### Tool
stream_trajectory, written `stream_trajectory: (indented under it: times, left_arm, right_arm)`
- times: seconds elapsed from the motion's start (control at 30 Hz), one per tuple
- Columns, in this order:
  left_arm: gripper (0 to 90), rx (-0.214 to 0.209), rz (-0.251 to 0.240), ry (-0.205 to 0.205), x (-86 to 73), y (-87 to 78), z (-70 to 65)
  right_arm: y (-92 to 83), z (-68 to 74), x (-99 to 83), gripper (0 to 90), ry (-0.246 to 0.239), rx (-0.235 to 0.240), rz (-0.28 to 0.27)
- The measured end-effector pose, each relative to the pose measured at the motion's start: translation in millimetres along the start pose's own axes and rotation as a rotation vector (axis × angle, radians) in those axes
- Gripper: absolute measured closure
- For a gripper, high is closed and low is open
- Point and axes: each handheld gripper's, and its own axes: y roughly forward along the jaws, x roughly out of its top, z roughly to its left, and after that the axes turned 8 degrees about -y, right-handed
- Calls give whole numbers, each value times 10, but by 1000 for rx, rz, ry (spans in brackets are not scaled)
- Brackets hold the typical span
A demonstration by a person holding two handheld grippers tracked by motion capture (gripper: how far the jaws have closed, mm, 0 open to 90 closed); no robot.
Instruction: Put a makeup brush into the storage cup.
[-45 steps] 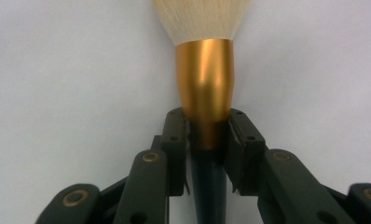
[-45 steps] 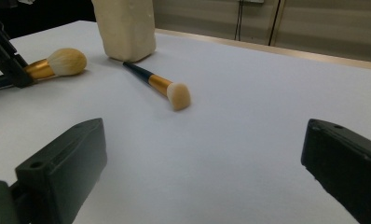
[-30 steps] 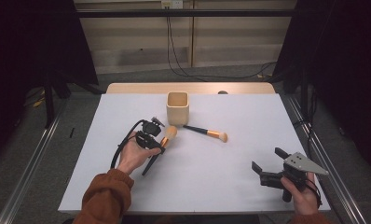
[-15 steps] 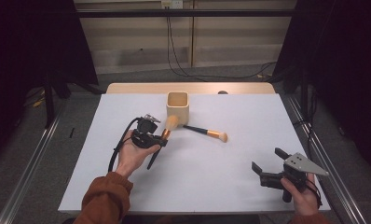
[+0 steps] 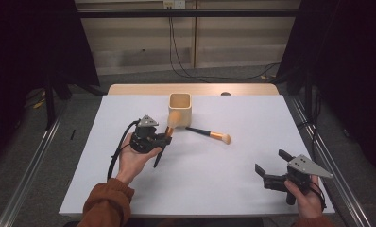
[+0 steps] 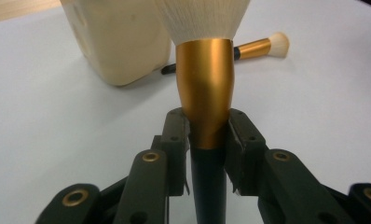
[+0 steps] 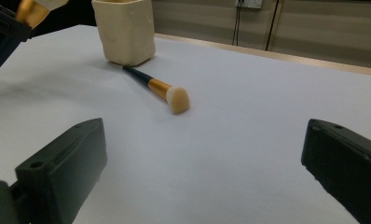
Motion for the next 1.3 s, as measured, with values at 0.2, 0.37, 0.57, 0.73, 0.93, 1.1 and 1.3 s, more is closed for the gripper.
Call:
stream_trajectory:
  times: [0.2, 0.37, 0.57, 0.73, 0.93, 1.1, 1.3]
  left_arm:
    - [712, 4, -97, 12, -11, -15, -46]
    - [713, 3, -181, 32, -7, -32, -44]
    - [712, 2, -250, 13, 23, -76, -26]
    - [712, -18, -281, 17, 54, -115, -8]
    - [712, -24, -321, 25, 118, -159, -3]
    - [711, -36, -328, 41, 223, -201, -27]
    - [711, -41, -361, 41, 333, -228, -28]
  right_arm:
    - [0, 1, 0, 0, 1, 1, 0]
    - [0, -1, -1, 0, 3, 3, -1]
    - [-4, 3, 3, 0, 2, 0, -5]
    - [-1, 8, 1, 0, 5, -7, -17]
    - [-1, 15, 3, 0, 16, -3, -29]
    - [2, 24, 2, 0, 25, -2, -36]
    - [5, 24, -1, 0, 41, 4, -46]
